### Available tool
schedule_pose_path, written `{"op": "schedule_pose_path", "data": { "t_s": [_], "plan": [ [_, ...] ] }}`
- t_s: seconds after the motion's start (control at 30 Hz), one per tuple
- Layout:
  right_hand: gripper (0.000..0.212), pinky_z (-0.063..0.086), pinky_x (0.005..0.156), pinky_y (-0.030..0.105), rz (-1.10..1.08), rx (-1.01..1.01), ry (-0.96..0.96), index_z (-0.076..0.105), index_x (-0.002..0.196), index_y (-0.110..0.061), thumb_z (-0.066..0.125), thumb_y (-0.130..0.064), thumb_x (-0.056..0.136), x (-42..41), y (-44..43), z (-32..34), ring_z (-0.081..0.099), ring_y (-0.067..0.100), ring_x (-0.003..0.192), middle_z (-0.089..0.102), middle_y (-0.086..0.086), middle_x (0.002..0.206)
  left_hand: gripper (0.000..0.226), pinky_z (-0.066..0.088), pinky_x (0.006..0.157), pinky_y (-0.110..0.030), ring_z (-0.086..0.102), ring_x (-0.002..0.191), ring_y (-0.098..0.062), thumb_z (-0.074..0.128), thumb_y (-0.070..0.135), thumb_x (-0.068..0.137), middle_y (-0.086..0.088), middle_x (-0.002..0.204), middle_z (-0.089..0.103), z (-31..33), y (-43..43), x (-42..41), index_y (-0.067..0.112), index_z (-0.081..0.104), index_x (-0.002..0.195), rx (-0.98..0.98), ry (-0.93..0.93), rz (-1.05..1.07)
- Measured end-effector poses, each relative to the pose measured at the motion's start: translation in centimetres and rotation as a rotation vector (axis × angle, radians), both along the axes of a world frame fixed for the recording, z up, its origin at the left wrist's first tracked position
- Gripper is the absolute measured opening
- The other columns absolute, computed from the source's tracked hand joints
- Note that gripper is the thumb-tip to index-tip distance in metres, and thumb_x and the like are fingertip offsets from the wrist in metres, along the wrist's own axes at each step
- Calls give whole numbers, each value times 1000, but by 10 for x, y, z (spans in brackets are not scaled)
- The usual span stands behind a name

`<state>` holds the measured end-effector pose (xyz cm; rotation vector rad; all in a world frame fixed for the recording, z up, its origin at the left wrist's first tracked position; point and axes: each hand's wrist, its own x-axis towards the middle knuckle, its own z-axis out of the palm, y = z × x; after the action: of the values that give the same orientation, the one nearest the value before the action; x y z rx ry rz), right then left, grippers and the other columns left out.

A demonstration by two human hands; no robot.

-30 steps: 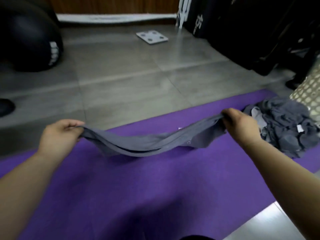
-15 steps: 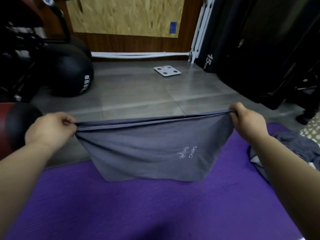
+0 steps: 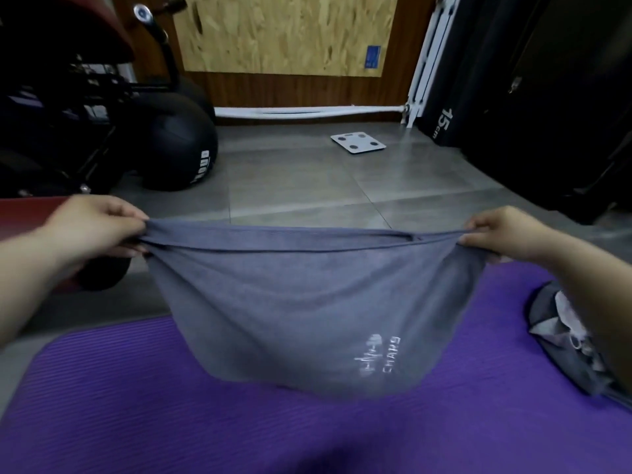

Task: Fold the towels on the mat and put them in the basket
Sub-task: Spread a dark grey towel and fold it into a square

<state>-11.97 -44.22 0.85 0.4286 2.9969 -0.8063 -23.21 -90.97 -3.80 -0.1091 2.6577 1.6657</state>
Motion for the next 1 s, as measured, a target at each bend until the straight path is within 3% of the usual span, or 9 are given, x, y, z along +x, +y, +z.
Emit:
{"op": "schedule_pose_path", "data": {
  "t_s": [0.1, 0.27, 0.4, 0.5, 0.57, 0.67, 0.73, 0.83, 1.0],
  "plan": [
    [16, 36, 43, 8, -3, 165, 21, 58, 72, -4, 56, -6, 87, -30, -9, -11, 48, -1, 31, 49, -6, 27, 30, 39, 33, -4, 48, 28, 4, 44, -7, 88, 5, 31, 52, 9, 34, 7, 9, 53, 65, -100, 89, 67],
    [26, 44, 83, 38, -138, 373, 315, 61, 112, -2, 52, -14, 91, -44, -10, 25, 57, 37, 104, 63, 22, 110, 23, 42, 56, -5, 54, 53, -4, 48, -4, 84, 9, 56, 60, 40, 47, -7, 5, 66, 96, -105, 298, 197],
    [26, 44, 84, 40, -264, 335, 567, 61, 113, -5, 51, -15, 91, -29, 4, 44, 56, 40, 106, 62, 24, 112, 26, 44, 88, -28, 56, 88, -21, 49, -2, 83, -17, 99, 65, 62, 64, 0, 4, 67, 102, -110, 452, 208],
    [24, 43, 80, 26, -319, 223, 613, 63, 106, -7, 58, -12, 83, -4, 27, 26, 58, 35, 103, 65, 20, 107, 24, 44, 78, -12, 57, 73, 2, 52, -2, 81, -14, 90, 63, 47, 73, 17, 12, 66, 95, -161, 490, 152],
    [19, 45, 78, 28, -314, 227, 549, 62, 98, -7, 62, -8, 79, 15, 42, -4, 59, 36, 98, 65, 20, 99, 20, 34, 61, 5, 52, 57, 19, 55, 0, 79, -8, 81, 60, 17, 74, 34, 16, 64, 88, -241, 485, -3],
    [12, 40, 70, 36, -240, 271, 379, 56, 80, -7, 65, 0, 75, 51, 51, -66, 59, 38, 87, 55, 17, 79, 11, 30, 64, 10, 45, 61, 32, 50, 21, 63, 14, 68, 60, -46, 71, 66, 29, 58, 65, -329, 410, -309],
    [14, 33, 64, 32, -148, 339, 258, 55, 71, -6, 66, 2, 71, 76, 52, -119, 60, 39, 78, 48, 13, 72, 22, 34, 68, 7, 51, 71, 23, 43, 35, 59, 25, 65, 61, -99, 68, 86, 22, 61, 62, -391, 356, -432],
    [16, 42, 56, 39, -62, 437, 28, 60, 66, 3, 72, 9, 57, 115, 53, -203, 61, 42, 67, 56, 25, 69, 31, 45, 58, -12, 53, 81, -3, 37, 30, 60, 6, 67, 69, -176, 68, 109, 22, 65, 71, -597, 384, -698],
    [21, 50, 65, 44, -3, 517, -317, 67, 85, 3, 62, 1, 65, 172, 50, -309, 63, 41, 79, 63, 23, 81, 32, 45, 48, -8, 55, 61, 5, 33, 32, 56, 22, 61, 60, -256, 87, 161, 29, 64, 58, -789, 185, -1064]
  ]
}}
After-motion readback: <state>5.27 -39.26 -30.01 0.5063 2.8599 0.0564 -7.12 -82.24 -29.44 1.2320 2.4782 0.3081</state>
